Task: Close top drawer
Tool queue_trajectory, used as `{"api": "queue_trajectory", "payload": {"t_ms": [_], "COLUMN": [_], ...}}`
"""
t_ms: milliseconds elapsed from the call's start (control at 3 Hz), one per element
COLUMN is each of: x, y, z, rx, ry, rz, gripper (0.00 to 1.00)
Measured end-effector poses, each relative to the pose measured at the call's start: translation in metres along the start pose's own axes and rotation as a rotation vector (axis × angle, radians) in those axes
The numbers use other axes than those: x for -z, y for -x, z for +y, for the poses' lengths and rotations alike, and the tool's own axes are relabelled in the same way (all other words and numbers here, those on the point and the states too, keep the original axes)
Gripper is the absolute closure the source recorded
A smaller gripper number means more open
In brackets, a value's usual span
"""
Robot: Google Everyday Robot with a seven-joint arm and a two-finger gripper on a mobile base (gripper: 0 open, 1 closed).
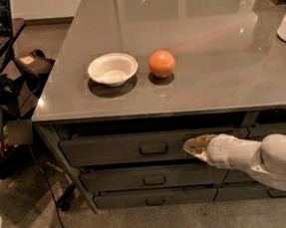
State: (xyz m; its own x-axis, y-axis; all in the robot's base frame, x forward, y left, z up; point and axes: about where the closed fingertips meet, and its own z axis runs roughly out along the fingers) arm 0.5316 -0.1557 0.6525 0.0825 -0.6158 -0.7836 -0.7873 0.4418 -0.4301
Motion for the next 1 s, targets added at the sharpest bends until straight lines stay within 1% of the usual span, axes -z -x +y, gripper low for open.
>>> {"api": "queue_trajectory", "payload": {"t_ms": [333, 667, 1000], "x": [-0.002, 0.008, 0.061], "y": [0.003, 0.005, -0.002], "z": [0.001, 0.019, 0.052], "rx": [0.003, -0.004, -0.071], "ry": [0.007, 0.094, 0.173], "rz": [-0.008, 0.017, 0.075], "gripper": [1.0, 1.0, 0.82]}}
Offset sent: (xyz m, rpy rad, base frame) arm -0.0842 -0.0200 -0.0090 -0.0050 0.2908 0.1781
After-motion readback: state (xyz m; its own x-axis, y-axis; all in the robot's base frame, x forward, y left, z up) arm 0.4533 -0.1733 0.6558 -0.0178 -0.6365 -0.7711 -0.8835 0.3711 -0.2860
